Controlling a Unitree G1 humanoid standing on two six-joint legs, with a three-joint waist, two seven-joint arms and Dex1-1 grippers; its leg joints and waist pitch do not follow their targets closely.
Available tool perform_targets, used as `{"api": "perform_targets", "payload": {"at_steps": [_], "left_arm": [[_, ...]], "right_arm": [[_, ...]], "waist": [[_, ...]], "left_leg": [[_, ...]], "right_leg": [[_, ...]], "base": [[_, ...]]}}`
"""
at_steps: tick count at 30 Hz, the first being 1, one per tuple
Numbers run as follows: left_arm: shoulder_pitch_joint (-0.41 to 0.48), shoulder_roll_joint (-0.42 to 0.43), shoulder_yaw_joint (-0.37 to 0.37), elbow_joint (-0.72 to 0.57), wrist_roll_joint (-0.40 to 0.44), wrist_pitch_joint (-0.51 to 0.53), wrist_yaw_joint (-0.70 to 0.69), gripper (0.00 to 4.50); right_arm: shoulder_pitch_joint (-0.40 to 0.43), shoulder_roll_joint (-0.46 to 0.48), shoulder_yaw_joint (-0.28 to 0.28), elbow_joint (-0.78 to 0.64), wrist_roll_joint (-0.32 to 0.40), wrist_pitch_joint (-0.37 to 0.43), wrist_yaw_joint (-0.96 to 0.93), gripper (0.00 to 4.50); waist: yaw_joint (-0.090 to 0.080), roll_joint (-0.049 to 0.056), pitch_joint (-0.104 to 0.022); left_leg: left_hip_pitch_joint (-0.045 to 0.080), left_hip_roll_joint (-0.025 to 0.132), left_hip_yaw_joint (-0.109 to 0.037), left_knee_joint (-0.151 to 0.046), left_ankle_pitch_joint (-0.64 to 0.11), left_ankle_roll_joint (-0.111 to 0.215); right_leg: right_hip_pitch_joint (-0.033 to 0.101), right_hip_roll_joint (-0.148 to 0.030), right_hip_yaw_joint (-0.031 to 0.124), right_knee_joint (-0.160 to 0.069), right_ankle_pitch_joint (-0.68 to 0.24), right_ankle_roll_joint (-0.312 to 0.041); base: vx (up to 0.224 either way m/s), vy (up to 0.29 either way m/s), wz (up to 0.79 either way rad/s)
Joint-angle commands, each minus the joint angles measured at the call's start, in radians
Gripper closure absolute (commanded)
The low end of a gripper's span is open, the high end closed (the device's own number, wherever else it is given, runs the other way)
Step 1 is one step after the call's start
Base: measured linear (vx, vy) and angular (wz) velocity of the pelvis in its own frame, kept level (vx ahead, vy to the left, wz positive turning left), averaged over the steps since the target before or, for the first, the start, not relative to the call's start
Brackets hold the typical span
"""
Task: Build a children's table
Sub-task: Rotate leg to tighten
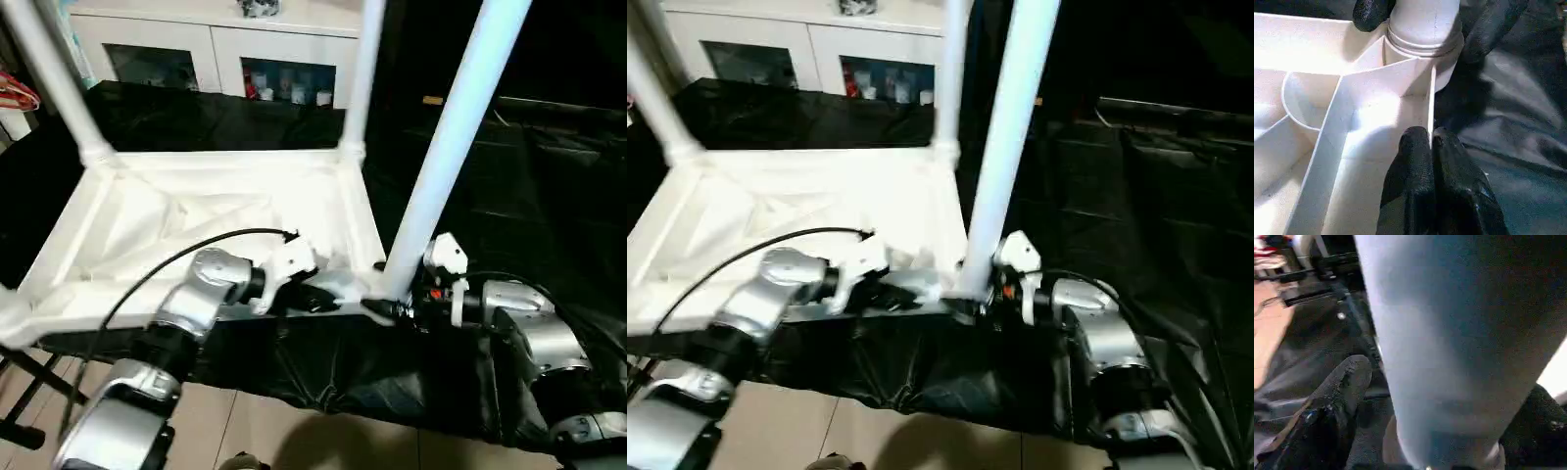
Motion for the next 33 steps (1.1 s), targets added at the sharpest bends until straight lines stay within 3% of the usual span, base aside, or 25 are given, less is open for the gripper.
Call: {"api": "perform_targets", "payload": {"at_steps": [1, 6, 11, 17, 18, 19, 23, 26, 29, 33], "left_arm": [[-0.012, 0.001, 0.020, -0.052, -0.045, -0.013, -0.001, 4.50], [0.004, 0.037, 0.025, -0.079, -0.053, -0.002, -0.030, 4.50], [0.029, 0.101, 0.034, -0.107, -0.063, 0.009, -0.070, 4.50], [0.035, 0.123, 0.038, -0.116, -0.065, 0.015, -0.075, 4.50], [0.035, 0.123, 0.038, -0.116, -0.065, 0.015, -0.075, 4.50], [0.037, 0.124, 0.038, -0.119, -0.066, 0.016, -0.073, 4.50], [0.038, 0.111, 0.035, -0.119, -0.064, 0.016, -0.040, 4.50], [0.024, 0.066, 0.035, -0.099, -0.042, 0.011, 0.053, 4.50], [-0.005, 0.005, 0.036, -0.057, -0.015, 0.015, 0.171, 4.50], [-0.049, -0.068, 0.042, -0.012, 0.002, 0.023, 0.289, 4.50]], "right_arm": [[0.025, 0.013, 0.088, -0.044, 0.018, 0.019, 0.099, 0.96], [0.034, 0.002, 0.101, -0.064, 0.019, 0.033, 0.128, 1.39], [0.031, 0.010, 0.128, -0.070, 0.008, 0.030, 0.148, 1.76], [0.028, 0.020, 0.151, -0.074, 0.011, 0.043, 0.162, 2.10], [0.028, 0.020, 0.151, -0.074, 0.011, 0.043, 0.162, 2.10], [0.028, 0.022, 0.156, -0.074, 0.010, 0.047, 0.163, 2.18], [0.031, 0.046, 0.155, -0.059, 0.002, 0.040, 0.121, 2.41], [0.016, 0.107, 0.113, 0.012, -0.033, -0.006, -0.047, 2.45], [-0.018, 0.173, 0.069, 0.105, -0.073, -0.023, -0.258, 2.50], [-0.064, 0.252, 0.013, 0.200, -0.086, -0.013, -0.488, 2.54]], "waist": [[0.003, -0.016, -0.061], [0.005, -0.014, -0.063], [0.004, -0.014, -0.061], [0.001, -0.013, -0.062], [0.001, -0.023, -0.062], [0.002, -0.018, -0.061], [0.000, -0.019, -0.060], [-0.006, -0.018, -0.059], [-0.027, -0.017, -0.053], [-0.036, -0.017, -0.056]], "left_leg": [[0.012, 0.070, -0.029, -0.068, -0.202, 0.078], [0.013, 0.071, -0.028, -0.067, -0.188, 0.072], [0.013, 0.070, -0.027, -0.069, -0.198, 0.064], [0.014, 0.071, -0.028, -0.069, -0.199, 0.056], [0.013, 0.071, -0.027, -0.069, -0.194, 0.058], [0.014, 0.070, -0.028, -0.069, -0.191, 0.058], [0.015, 0.069, -0.028, -0.068, -0.194, 0.053], [0.014, 0.068, -0.030, -0.070, -0.209, 0.039], [0.019, 0.065, -0.036, -0.076, -0.276, -0.002], [0.021, 0.064, -0.038, -0.077, -0.285, -0.016]], "right_leg": [[0.044, -0.088, 0.050, -0.072, -0.289, -0.209], [0.044, -0.087, 0.050, -0.066, -0.242, -0.224], [0.043, -0.087, 0.050, -0.067, -0.254, -0.225], [0.045, -0.086, 0.051, -0.062, -0.230, -0.232], [0.045, -0.086, 0.051, -0.062, -0.227, -0.230], [0.044, -0.088, 0.050, -0.061, -0.236, -0.231], [0.044, -0.087, 0.051, -0.064, -0.250, -0.225], [0.042, -0.090, 0.052, -0.066, -0.270, -0.223], [0.039, -0.091, 0.052, -0.082, -0.402, -0.190], [0.037, -0.090, 0.054, -0.082, -0.386, -0.185]], "base": [[0.000, 0.000, 0.00], [0.000, 0.000, 0.00], [0.000, 0.000, 0.00], [0.000, 0.000, 0.00], [0.000, 0.000, 0.00], [0.000, 0.000, 0.00], [0.000, 0.000, 0.00], [0.000, 0.000, 0.00], [0.000, 0.000, 0.00], [0.000, 0.000, 0.00]]}}
